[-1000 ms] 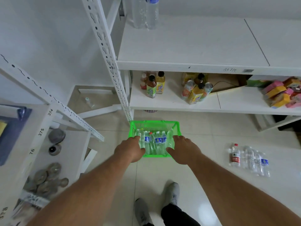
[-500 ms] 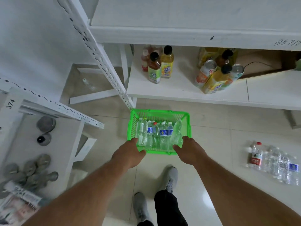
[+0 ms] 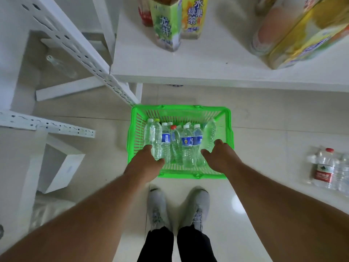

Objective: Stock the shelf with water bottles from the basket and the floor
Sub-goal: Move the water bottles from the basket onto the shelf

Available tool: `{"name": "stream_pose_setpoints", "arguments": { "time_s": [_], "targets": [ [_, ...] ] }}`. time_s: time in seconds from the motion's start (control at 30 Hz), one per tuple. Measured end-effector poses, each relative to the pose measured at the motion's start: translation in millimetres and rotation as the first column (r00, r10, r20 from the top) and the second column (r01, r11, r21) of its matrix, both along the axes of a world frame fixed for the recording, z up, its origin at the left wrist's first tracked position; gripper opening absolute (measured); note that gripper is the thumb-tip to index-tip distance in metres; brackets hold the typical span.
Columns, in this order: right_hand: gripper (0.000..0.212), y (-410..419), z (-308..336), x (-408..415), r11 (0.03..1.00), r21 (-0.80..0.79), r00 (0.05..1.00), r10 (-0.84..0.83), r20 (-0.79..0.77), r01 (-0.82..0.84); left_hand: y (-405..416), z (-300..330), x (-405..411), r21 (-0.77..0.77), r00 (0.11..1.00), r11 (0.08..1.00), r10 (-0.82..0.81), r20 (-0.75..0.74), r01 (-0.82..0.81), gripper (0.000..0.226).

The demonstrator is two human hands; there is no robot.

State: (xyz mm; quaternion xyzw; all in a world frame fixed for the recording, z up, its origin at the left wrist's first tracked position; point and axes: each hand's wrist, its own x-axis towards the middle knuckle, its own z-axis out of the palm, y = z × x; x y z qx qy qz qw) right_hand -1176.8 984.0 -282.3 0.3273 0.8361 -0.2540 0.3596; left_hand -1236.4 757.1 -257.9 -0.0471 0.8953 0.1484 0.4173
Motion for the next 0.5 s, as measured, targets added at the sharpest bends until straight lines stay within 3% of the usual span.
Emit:
{"name": "stream_pose_setpoints", "arguments": {
  "time_s": [0.37,0.5],
  "targets": [
    [0.06,4,-169,-43,0.982,0.102,0.987,-0.156,-0.05,0.16,8,-179,-48,0.037,0.993,0.995,0.092,-0.071,-0.089,0.076],
    [0.072,9,-219,-49,0.959,0.157,0.972,-0.232,-0.044,0.236,10,-226,-58,-0.014,0.99,0.993,0.119,-0.074,-0.121,0.077]
  ]
}}
